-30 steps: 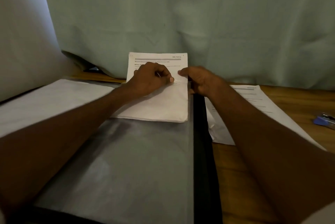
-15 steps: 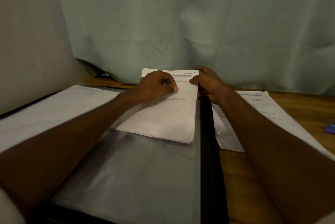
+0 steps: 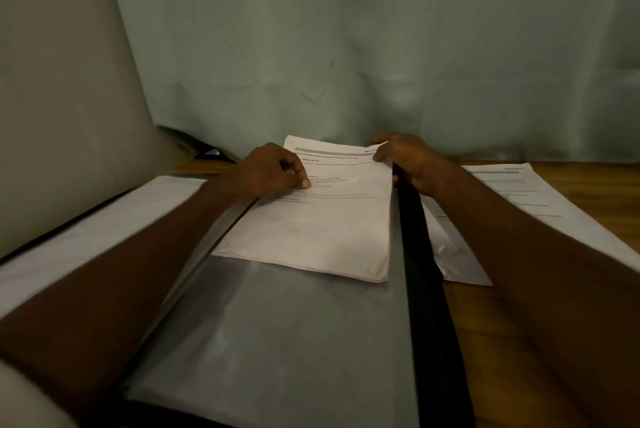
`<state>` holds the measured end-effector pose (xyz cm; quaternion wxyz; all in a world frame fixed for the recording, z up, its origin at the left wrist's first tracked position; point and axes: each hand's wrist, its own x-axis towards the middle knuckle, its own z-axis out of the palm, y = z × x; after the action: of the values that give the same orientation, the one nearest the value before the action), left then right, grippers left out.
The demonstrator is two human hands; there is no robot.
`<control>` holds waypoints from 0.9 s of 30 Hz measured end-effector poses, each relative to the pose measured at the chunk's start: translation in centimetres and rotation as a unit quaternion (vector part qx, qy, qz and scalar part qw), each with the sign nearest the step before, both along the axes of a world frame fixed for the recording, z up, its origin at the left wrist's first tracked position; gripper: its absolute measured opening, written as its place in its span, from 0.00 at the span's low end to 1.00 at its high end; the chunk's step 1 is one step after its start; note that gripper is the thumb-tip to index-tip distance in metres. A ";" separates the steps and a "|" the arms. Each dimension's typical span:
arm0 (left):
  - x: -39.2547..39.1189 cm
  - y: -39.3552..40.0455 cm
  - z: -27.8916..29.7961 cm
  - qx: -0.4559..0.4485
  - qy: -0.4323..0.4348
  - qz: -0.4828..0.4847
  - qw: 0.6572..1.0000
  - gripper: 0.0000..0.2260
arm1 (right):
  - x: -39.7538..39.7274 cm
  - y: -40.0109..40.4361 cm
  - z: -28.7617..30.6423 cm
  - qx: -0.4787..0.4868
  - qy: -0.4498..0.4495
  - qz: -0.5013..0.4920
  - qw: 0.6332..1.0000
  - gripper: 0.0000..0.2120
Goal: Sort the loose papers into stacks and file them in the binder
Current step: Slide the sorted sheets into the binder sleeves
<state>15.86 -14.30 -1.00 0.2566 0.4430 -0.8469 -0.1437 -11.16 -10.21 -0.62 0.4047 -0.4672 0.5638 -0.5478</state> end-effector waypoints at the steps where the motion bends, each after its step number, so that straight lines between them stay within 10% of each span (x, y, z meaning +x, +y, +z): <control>1: -0.3 0.1 0.0 -0.011 0.006 0.004 1.000 0.04 | 0.0 0.0 0.0 -0.006 -0.004 -0.003 1.000 0.19; 27: 0.3 0.1 0.6 -0.009 0.056 0.005 0.998 0.04 | 1.5 2.1 1.7 0.083 0.206 0.080 0.972 0.18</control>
<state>16.19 -14.19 -0.40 0.3083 0.4362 -0.8302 -0.1595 -9.67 -8.16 1.08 0.3596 -0.5789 0.6389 -0.3569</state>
